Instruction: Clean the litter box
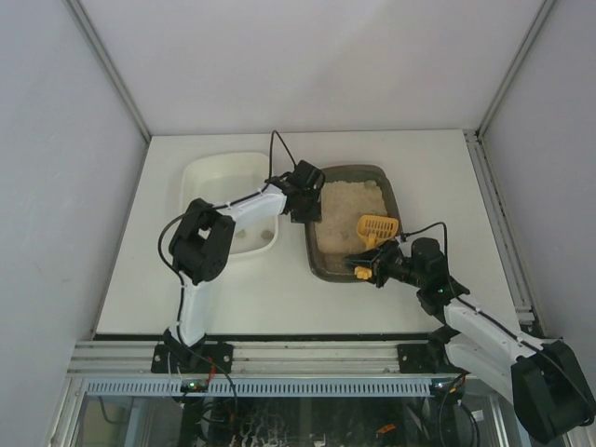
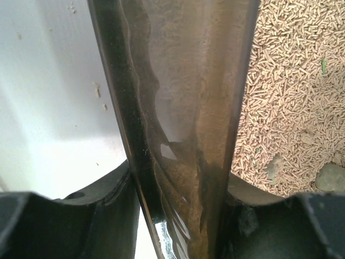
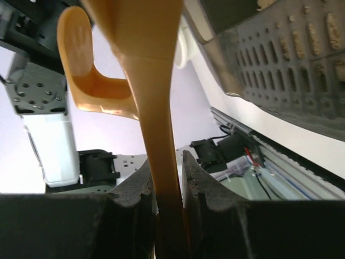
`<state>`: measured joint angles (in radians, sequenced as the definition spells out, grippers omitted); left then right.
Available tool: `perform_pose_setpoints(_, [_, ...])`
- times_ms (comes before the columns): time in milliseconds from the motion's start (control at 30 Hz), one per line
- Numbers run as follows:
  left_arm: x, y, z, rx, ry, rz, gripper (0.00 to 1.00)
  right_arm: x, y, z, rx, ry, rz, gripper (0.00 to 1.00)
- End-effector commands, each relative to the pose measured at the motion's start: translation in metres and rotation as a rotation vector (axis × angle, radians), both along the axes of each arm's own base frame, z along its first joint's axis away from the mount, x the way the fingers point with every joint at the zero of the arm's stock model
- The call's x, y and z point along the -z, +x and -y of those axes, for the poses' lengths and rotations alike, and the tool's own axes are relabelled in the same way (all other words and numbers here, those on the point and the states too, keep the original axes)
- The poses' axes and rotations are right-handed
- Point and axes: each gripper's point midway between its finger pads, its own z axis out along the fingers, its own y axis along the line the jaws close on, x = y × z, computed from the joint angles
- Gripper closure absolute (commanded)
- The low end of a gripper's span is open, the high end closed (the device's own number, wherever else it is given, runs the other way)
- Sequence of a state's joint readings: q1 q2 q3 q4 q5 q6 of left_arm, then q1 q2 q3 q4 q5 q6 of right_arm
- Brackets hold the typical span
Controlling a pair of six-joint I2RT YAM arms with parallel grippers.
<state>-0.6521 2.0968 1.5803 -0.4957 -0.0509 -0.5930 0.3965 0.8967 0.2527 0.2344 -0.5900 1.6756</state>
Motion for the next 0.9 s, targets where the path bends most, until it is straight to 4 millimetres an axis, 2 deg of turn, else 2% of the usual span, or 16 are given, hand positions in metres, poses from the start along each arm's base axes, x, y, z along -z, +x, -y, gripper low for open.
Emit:
perform_pose_setpoints(0, [-0.033, -0.017, 0.001, 0.097, -0.011, 0.056, 0.67, -0.040, 0.020, -0.002, 0.125, 0.145, 0.021, 1.00])
perform_pose_setpoints(133, [-0.025, -0.026, 0.000, 0.105, -0.008, 0.039, 0.67, -0.054, 0.028, -0.012, 0.110, 0.161, 0.011, 1.00])
perform_pose_setpoints(300, [-0.020, -0.038, 0.004, 0.116, -0.021, 0.018, 0.66, -0.057, 0.042, -0.026, 0.084, 0.189, -0.065, 1.00])
perform_pose_setpoints(533, [-0.018, -0.038, 0.003, 0.106, -0.015, 0.032, 0.64, -0.074, 0.077, -0.037, 0.081, 0.285, -0.103, 1.00])
perform_pose_setpoints(867, [-0.018, -0.039, 0.002, 0.102, -0.018, 0.033, 0.64, -0.074, 0.127, -0.057, 0.073, 0.274, -0.143, 1.00])
